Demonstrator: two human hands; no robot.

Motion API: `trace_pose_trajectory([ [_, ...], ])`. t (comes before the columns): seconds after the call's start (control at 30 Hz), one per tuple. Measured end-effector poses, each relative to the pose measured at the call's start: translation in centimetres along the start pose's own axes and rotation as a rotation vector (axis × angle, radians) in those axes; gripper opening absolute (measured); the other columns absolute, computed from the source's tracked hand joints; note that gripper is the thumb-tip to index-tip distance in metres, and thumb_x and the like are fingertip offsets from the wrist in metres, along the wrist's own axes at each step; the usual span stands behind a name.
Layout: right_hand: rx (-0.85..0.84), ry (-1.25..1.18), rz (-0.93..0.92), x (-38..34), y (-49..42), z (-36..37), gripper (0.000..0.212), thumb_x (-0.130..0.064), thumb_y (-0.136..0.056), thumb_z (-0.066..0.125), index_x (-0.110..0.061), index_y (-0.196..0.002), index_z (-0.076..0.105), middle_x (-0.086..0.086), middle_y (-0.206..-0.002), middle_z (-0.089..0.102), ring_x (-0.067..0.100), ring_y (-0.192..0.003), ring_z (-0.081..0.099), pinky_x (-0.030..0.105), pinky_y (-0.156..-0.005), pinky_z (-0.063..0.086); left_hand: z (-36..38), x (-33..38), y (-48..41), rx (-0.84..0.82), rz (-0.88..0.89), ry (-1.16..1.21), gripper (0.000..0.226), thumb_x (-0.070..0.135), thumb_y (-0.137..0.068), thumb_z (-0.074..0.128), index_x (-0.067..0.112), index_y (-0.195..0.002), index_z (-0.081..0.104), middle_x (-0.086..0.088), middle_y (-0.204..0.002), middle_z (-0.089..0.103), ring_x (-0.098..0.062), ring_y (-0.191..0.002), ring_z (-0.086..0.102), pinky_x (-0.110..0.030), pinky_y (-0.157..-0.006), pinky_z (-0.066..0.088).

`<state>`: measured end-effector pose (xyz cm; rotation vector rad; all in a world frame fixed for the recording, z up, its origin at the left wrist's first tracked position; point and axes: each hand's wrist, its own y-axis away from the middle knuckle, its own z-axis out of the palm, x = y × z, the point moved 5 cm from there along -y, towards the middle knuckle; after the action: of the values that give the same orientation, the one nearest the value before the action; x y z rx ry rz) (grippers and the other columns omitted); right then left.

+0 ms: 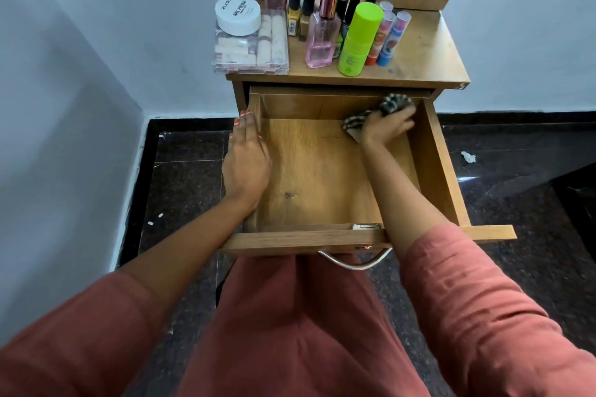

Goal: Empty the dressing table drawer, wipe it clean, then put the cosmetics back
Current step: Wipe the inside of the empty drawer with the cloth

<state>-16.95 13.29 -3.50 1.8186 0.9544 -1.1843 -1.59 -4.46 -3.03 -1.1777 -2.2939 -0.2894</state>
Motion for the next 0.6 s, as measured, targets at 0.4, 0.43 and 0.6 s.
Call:
trace_pose_trajectory([
  [0.4,-0.309,0.207,-0.458,0.6,7.6,5.6,0.04,0.009,-0.08,0.053,0.005,-0.119,0.047,0.023,-0.125,0.042,0.032,-0.113,0.048,0.023,-0.091,0.034,0.1,-0.2,-0.2,0.011,0.0,-0.001,0.047,0.016,-0.098,0.029,0.008,-0.144,0.024,-0.011,-0.151,0.027,-0.027,-0.139,0.029,-0.043,-0.107,0.037],
  [0.43,-0.342,0.233,-0.516,0.6,7.8,5.8,0.039,0.009,-0.081,0.053,0.004,-0.12,0.048,0.023,-0.124,0.042,0.032,-0.112,0.048,0.023,-0.09,0.036,0.1,-0.2,-0.3,0.012,0.004,-0.005,0.047,0.016,-0.098,0.029,0.008,-0.144,0.024,-0.011,-0.152,0.027,-0.026,-0.139,0.028,-0.042,-0.108,0.037],
  [0.6,-0.576,0.294,-0.73,0.1,11.2,8.5,0.033,-0.004,-0.083,0.05,-0.004,-0.116,0.054,0.013,-0.109,0.05,0.028,-0.095,0.051,0.032,-0.076,0.044,0.2,0.0,-0.3,0.009,-0.022,-0.007,0.047,0.014,-0.097,0.03,0.009,-0.144,0.023,-0.011,-0.151,0.029,-0.029,-0.136,0.032,-0.044,-0.102,0.04],
])
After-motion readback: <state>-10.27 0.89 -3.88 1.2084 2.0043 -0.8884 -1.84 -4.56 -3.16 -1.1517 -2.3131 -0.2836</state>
